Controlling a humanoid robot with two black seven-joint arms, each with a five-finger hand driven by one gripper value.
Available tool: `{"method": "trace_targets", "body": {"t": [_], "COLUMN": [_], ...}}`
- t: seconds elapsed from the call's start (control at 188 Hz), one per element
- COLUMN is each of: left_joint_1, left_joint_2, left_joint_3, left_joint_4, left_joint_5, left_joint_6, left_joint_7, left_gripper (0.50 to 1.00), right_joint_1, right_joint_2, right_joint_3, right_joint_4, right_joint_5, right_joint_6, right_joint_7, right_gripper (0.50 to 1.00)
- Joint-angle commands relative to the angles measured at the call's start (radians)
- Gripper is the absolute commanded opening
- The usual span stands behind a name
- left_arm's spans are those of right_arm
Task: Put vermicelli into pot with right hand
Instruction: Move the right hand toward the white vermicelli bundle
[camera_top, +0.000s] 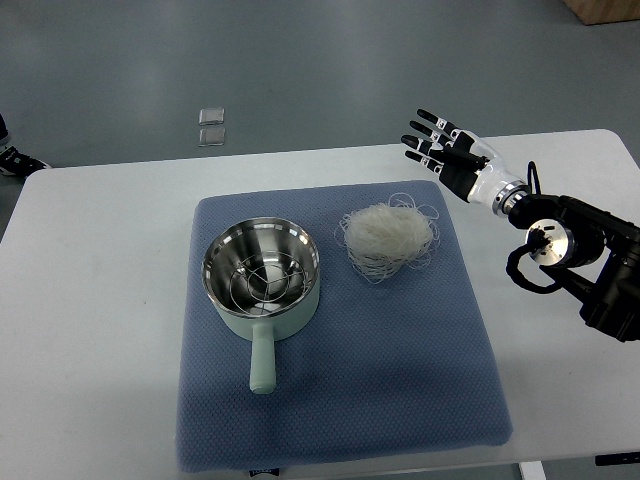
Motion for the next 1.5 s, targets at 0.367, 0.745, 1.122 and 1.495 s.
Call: {"method": "trace_targets", "body": {"t": [0.367,0.745,1.122,1.495], "left_joint_1": [0.000,0.000,0.000,0.000], "left_joint_2": [0.000,0.000,0.000,0.000], "left_joint_3": [0.001,0.001,0.001,0.001], "left_joint_4": [0.000,0.000,0.000,0.000], "left_joint_5": [0.000,0.000,0.000,0.000], "left_joint_6": [0.005,0.005,0.005,0.005], "left_joint_7": [0.000,0.000,0.000,0.000], "left_gripper": [1.000,1.000,1.000,1.000], "right_joint_1": [0.001,0.031,0.037,0.116], "right_joint_2": [-0.011,-0.002,-0.037,-0.043], "right_joint_3": [0.000,-0.002,-0.017,-0.054], "right_joint_4": [0.000,0.000,0.001,0.000], "right_joint_5": [-0.003,-0.052,-0.283,-0.518], "right_joint_6": [0.003,-0.003,-0.011,-0.006], "right_joint_7": [0.005,0.014,0.014,0.014], "right_gripper": [0.924,0.924,0.924,0.924]}}
